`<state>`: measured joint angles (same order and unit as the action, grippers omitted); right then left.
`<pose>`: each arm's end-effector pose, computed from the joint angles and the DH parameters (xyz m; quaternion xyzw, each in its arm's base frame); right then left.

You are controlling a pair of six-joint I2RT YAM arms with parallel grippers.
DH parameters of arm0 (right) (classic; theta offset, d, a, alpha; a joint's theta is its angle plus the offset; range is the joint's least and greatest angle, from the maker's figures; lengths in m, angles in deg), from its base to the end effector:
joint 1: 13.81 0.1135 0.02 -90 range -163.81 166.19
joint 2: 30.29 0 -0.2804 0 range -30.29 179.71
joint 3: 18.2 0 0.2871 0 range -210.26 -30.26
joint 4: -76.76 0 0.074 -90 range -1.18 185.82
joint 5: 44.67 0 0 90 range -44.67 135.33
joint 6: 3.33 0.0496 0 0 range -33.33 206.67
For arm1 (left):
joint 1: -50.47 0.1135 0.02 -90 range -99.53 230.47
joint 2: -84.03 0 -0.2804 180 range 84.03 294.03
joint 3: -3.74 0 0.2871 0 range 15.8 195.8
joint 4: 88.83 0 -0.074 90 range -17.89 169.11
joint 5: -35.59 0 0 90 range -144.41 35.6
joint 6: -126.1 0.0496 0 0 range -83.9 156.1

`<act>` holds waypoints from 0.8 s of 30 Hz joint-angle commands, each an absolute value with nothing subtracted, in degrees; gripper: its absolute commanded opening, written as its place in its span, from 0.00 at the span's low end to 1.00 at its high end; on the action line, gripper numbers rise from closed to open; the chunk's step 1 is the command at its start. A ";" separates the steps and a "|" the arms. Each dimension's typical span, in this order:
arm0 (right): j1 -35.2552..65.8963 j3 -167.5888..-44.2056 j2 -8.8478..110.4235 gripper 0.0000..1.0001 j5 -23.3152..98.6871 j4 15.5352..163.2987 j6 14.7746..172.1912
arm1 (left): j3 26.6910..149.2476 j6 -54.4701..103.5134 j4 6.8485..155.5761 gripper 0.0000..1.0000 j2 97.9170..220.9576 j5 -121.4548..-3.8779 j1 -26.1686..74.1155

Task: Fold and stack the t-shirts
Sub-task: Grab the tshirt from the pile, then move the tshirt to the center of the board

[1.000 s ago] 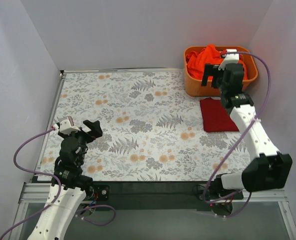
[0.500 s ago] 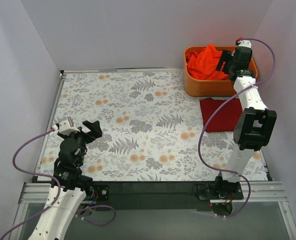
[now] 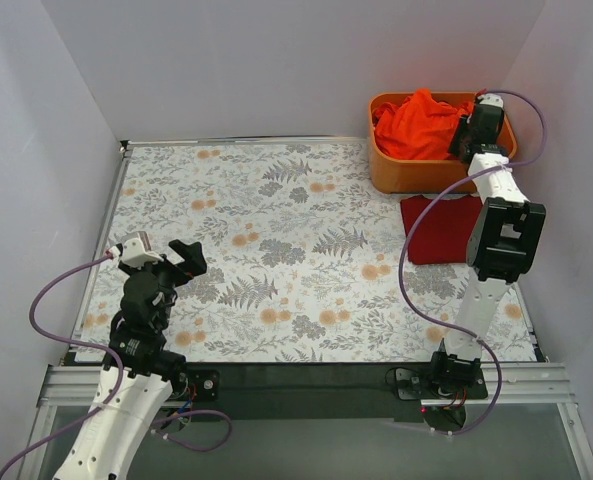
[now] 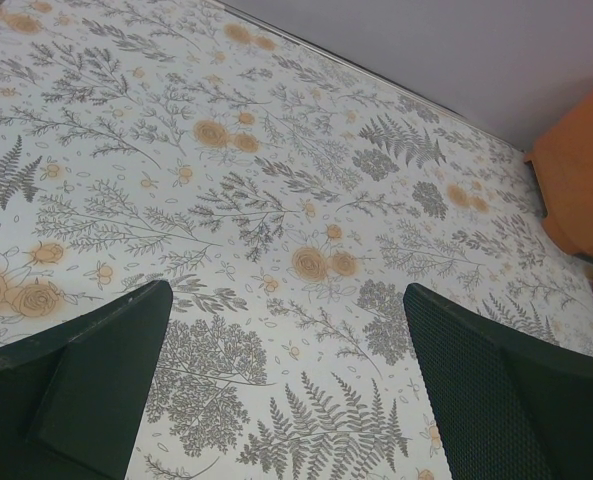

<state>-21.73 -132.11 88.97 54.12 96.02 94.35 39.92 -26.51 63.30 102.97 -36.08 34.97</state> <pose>0.5484 -0.0839 0.2801 0.1549 0.8257 -0.0656 0.5384 0.1468 -0.0245 0.2673 -0.3969 0.6558 -0.3020 0.5668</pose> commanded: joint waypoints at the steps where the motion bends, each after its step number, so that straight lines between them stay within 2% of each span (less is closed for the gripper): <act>1: -22.16 -135.03 89.33 0.28 54.03 91.55 93.09 | 40.50 -25.95 63.64 0.94 103.81 -36.91 34.74; 2: -22.16 -135.03 89.33 0.23 53.51 91.46 92.39 | 40.58 -25.95 63.64 0.94 103.89 -37.00 34.83; 4: -22.16 -134.25 87.76 0.03 52.54 91.11 91.86 | 40.59 -25.86 63.73 0.94 103.98 -37.09 34.74; 13: -17.51 -129.40 72.82 0.01 51.48 89.88 89.14 | 40.41 -25.42 64.08 0.93 103.72 -37.35 34.74; 18: -8.46 -130.01 64.81 0.01 54.03 87.06 83.51 | 40.50 -25.42 64.08 0.93 103.37 -37.53 34.74; 24: 3.93 -135.10 61.12 0.01 47.71 87.42 80.95 | 40.59 -25.42 64.08 0.93 102.93 -37.27 34.74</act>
<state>-1.05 -130.27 64.77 52.11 93.51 83.73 39.92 -26.29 63.34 103.41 -37.13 34.97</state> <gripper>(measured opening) 0.012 0.933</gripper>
